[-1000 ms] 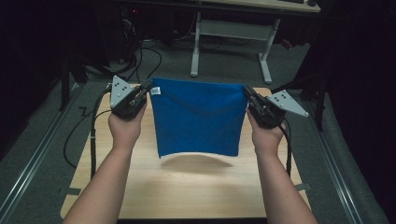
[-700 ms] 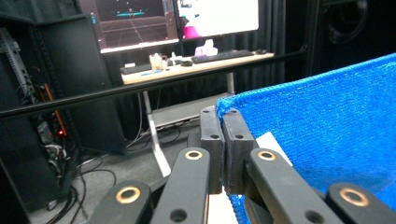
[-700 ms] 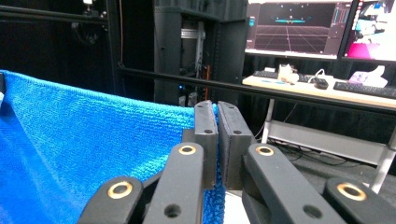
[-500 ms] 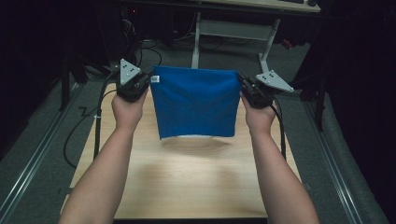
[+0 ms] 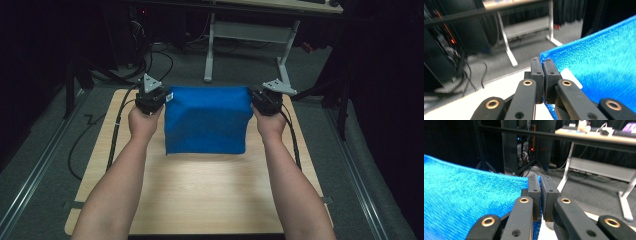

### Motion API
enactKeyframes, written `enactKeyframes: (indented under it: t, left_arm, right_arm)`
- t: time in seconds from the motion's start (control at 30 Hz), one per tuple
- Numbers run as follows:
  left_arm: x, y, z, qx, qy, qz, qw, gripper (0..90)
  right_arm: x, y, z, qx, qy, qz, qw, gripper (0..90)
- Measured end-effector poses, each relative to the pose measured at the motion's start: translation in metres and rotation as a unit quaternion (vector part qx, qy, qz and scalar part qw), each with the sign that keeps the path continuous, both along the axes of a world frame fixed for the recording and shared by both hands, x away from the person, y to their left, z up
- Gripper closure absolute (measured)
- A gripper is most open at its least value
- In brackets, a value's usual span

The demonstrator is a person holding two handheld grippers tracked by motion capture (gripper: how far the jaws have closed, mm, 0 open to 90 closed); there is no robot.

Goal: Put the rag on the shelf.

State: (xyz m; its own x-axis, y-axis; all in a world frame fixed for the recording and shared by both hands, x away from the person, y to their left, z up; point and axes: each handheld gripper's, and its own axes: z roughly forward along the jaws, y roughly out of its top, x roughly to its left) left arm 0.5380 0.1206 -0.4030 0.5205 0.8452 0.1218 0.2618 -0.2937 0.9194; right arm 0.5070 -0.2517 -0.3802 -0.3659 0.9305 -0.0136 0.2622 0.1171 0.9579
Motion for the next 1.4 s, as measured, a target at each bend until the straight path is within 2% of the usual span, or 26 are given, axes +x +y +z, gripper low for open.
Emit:
enactKeyframes:
  t: [0.17,0.3,0.53,0.6,0.8,1.1,1.27,1.4]
  left_arm:
    - [-0.003,0.002,-0.022,-0.002,0.028,-0.009,0.9996,88.7]
    - [-0.007,0.004,-0.037,-0.008,0.048,-0.013,0.9988,88.7]
    - [-0.013,0.004,-0.053,-0.004,0.073,-0.025,0.9970,88.7]
    - [-0.016,0.002,-0.057,0.003,0.072,-0.029,0.9970,88.7]
    - [-0.023,0.000,-0.071,-0.003,0.091,-0.043,0.9949,88.6]
    - [-0.034,-0.003,-0.083,0.005,0.103,-0.051,0.9933,88.6]
    - [-0.037,-0.002,-0.089,0.012,0.114,-0.052,0.9921,88.5]
    - [-0.042,-0.001,-0.094,0.015,0.118,-0.055,0.9914,88.5]
  right_arm:
    - [0.001,-0.002,-0.020,-0.005,0.021,0.008,0.9997,87.6]
    - [-0.001,-0.003,-0.034,0.007,0.040,0.013,0.9991,87.6]
    - [-0.007,-0.004,-0.060,0.013,0.058,0.016,0.9981,87.6]
    - [-0.008,-0.003,-0.065,0.009,0.063,0.017,0.9978,87.5]
    - [-0.014,0.001,-0.075,0.002,0.066,0.022,0.9976,87.4]
    - [-0.020,0.005,-0.089,-0.015,0.077,0.028,0.9965,87.3]
    - [-0.023,0.005,-0.099,-0.019,0.093,0.025,0.9952,87.3]
    - [-0.025,0.005,-0.106,-0.035,0.103,0.025,0.9938,87.1]
